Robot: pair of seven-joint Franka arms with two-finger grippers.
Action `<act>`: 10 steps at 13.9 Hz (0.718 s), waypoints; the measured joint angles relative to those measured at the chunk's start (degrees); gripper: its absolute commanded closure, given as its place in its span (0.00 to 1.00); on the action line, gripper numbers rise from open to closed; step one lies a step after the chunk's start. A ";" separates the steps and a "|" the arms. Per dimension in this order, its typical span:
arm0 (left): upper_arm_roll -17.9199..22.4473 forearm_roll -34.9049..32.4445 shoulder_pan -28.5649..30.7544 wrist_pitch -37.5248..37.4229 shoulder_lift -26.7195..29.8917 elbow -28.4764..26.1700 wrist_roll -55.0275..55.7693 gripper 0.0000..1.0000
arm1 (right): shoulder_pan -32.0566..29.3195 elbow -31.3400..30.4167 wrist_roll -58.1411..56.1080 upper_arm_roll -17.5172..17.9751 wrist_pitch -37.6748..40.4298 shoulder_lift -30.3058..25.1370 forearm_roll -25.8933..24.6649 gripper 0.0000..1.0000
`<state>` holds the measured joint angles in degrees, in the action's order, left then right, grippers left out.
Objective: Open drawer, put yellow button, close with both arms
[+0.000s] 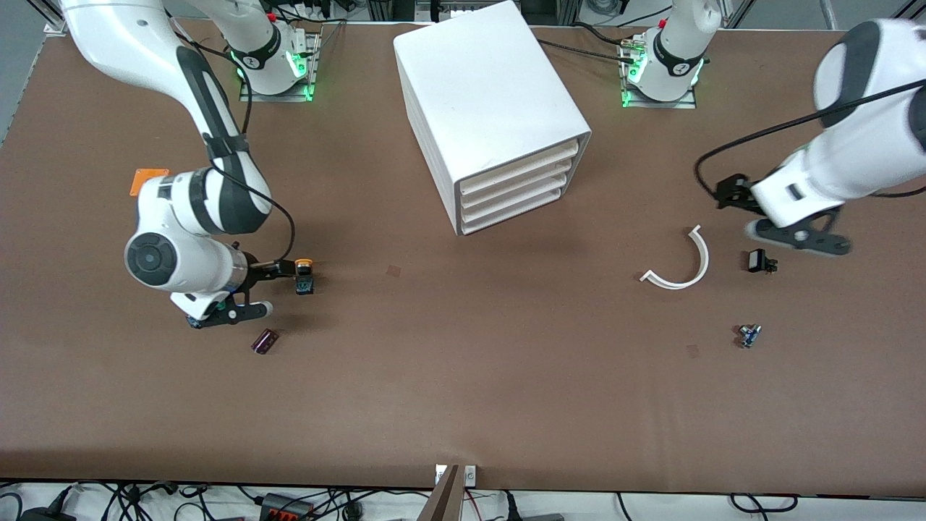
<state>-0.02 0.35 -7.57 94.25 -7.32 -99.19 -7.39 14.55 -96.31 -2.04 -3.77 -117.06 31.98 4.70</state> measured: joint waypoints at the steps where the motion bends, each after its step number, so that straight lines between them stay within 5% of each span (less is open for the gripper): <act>1: -0.13 4.19 -0.83 -0.28 -1.03 0.01 0.00 0.00 | 0.65 0.01 0.00 0.01 -1.48 1.21 0.01 0.00; 8: -0.03 41.94 -0.84 -2.81 -11.66 -2.29 -19.89 0.00 | 3.15 0.05 0.11 -0.01 -4.63 7.01 0.02 0.00; 10: -0.38 51.28 -0.93 -3.46 -14.88 -5.44 -27.38 0.10 | 3.12 0.03 0.11 -0.04 -4.46 7.30 0.03 0.00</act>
<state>-0.40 51.63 -8.50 90.79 -22.20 -104.63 -34.77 17.67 -96.28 -1.93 -3.81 -121.51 39.28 4.73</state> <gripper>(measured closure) 0.000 0.000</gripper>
